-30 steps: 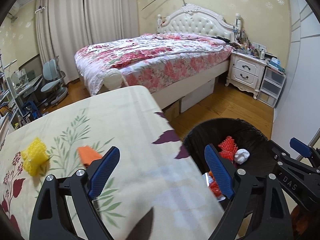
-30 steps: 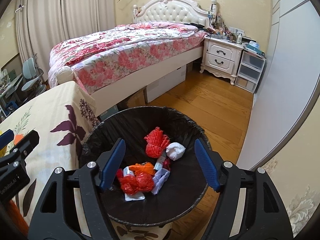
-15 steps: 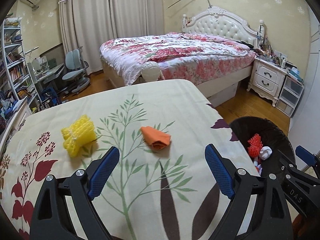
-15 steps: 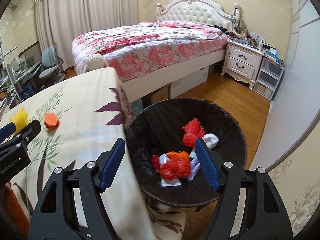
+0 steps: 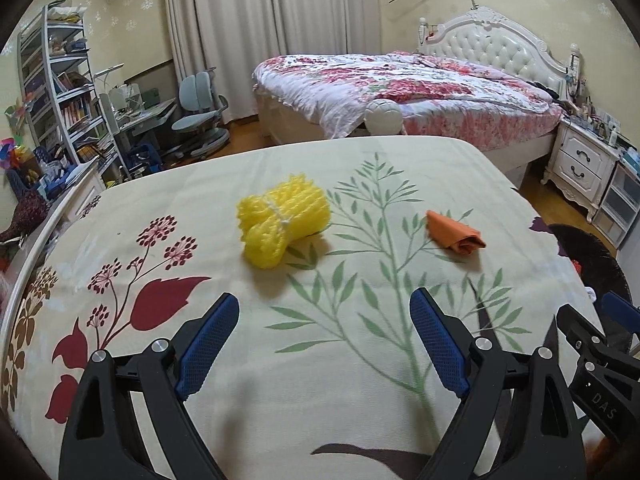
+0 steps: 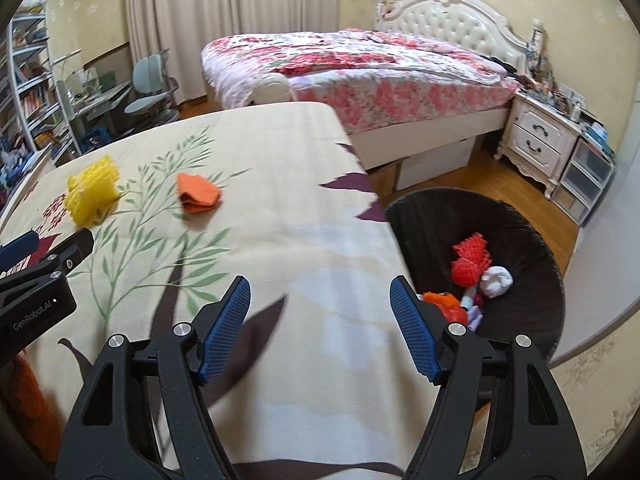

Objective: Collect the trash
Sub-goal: 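Move both open grippers back toward the remaining items on the bed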

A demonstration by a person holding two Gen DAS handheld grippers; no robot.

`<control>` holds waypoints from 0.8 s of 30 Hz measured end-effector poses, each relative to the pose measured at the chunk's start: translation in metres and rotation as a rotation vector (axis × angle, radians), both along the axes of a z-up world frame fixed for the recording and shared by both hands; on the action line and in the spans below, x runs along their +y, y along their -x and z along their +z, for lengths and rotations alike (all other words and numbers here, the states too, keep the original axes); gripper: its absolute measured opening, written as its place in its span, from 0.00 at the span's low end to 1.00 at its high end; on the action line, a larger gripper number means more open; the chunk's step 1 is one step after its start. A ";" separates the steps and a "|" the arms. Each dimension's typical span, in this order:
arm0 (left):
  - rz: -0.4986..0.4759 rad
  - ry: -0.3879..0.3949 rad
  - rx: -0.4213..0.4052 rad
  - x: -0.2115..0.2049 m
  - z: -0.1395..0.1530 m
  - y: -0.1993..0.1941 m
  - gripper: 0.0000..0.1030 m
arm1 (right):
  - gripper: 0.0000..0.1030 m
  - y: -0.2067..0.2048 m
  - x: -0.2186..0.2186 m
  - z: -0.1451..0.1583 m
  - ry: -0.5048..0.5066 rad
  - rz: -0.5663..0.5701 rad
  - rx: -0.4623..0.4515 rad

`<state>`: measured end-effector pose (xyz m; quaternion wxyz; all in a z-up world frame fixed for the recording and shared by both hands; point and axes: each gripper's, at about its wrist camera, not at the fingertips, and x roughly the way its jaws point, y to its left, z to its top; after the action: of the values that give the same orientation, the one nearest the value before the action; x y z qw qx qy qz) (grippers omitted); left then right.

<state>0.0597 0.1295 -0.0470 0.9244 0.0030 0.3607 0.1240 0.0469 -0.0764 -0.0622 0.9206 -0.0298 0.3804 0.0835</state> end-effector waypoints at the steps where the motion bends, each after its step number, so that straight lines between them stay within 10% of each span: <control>1: 0.013 -0.001 0.003 0.007 -0.001 0.001 0.84 | 0.69 -0.001 0.006 0.001 0.001 0.012 0.001; 24: 0.111 0.034 0.029 0.082 -0.007 0.003 0.84 | 0.67 -0.051 0.100 0.003 0.060 0.131 0.022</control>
<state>0.0567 0.2114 -0.0545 0.9107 -0.0310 0.3756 0.1690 0.0979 0.0240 -0.0595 0.9076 -0.0810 0.3902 0.1325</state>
